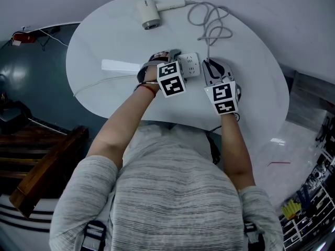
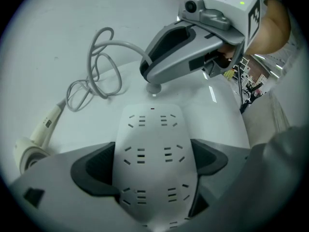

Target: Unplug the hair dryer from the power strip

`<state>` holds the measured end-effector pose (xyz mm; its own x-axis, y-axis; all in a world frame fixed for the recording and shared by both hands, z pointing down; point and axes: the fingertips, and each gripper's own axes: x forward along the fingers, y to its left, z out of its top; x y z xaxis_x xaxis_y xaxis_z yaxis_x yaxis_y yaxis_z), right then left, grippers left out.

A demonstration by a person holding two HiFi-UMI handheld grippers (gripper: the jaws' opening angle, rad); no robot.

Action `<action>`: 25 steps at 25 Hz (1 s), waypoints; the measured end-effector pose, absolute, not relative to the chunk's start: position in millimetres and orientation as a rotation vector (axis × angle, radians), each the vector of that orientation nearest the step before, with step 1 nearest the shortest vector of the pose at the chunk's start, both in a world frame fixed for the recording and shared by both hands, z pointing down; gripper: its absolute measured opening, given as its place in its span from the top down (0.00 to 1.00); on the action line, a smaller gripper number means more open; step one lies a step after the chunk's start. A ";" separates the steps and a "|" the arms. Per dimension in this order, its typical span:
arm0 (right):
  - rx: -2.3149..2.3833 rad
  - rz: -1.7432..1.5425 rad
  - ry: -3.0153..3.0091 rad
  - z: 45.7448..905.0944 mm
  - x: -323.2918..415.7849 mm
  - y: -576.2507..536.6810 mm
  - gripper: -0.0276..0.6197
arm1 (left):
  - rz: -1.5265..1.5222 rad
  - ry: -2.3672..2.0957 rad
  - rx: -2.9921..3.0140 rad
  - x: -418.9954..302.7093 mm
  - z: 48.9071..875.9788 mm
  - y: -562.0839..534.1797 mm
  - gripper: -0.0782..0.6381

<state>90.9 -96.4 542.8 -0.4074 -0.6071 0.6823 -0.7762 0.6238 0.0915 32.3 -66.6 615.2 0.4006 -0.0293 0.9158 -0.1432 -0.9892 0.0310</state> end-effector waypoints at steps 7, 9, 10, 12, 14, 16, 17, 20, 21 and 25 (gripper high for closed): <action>1.105 0.391 -2.184 544.1 94.9 -93.3 0.81 | 1.658 -0.163 2.536 31.5 616.1 -67.1 0.22; 1.113 0.402 -2.193 539.8 95.9 -91.8 0.76 | 1.658 -0.166 2.536 31.6 615.9 -67.1 0.22; 1.121 0.404 -2.196 536.6 96.9 -90.9 0.74 | 1.654 -0.169 2.543 31.6 615.3 -67.0 0.22; 1.146 0.401 -2.208 527.4 99.2 -89.0 0.73 | 1.635 -0.182 2.581 30.7 612.7 -66.5 0.22; 1.176 0.401 -2.227 515.5 101.8 -87.2 0.73 | 1.587 -0.215 2.649 30.1 606.4 -67.4 0.22; 1.206 0.405 -2.246 503.4 105.5 -85.0 0.73 | 1.495 -0.275 2.732 33.3 591.9 -71.8 0.22; 1.220 0.406 -2.255 497.6 107.5 -83.5 0.73 | 1.439 -0.313 2.771 35.6 581.6 -74.4 0.22; 1.257 0.405 -2.295 480.2 110.5 -77.0 0.73 | 1.232 -0.420 2.854 40.6 544.6 -78.9 0.22; 1.267 0.405 -2.314 473.9 109.9 -74.3 0.73 | 1.145 -0.443 2.866 41.7 531.3 -78.6 0.22; 1.267 0.365 -2.407 445.7 99.9 -60.1 0.73 | 0.770 -0.472 2.843 38.8 476.4 -67.1 0.43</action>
